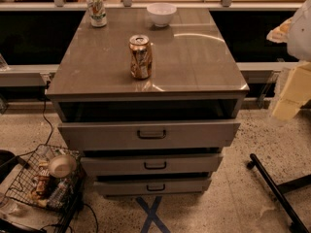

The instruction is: Place orange can into white bowl

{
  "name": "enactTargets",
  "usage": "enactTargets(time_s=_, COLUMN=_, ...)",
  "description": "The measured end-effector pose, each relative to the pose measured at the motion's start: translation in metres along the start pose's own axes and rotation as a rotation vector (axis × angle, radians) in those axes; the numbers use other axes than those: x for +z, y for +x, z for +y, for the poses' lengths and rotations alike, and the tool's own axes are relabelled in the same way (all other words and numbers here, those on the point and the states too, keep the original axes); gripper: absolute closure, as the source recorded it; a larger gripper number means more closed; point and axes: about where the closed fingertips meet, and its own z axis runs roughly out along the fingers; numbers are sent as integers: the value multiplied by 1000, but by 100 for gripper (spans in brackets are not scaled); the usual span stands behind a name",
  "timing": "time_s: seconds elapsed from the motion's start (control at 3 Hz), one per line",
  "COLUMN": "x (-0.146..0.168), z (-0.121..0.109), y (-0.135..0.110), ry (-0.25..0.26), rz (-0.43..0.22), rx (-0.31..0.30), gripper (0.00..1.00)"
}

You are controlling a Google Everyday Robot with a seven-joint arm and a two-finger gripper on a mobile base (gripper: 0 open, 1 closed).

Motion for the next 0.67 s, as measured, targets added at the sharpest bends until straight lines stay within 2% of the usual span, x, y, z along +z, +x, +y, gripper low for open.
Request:
enactTargets(time_s=0.33, x=0, z=0, y=0, ry=0, rz=0, rx=0, gripper=0)
enactTargets(time_s=0.67, x=0, z=-9, y=0, ry=21, rz=-33, rx=56, gripper=0)
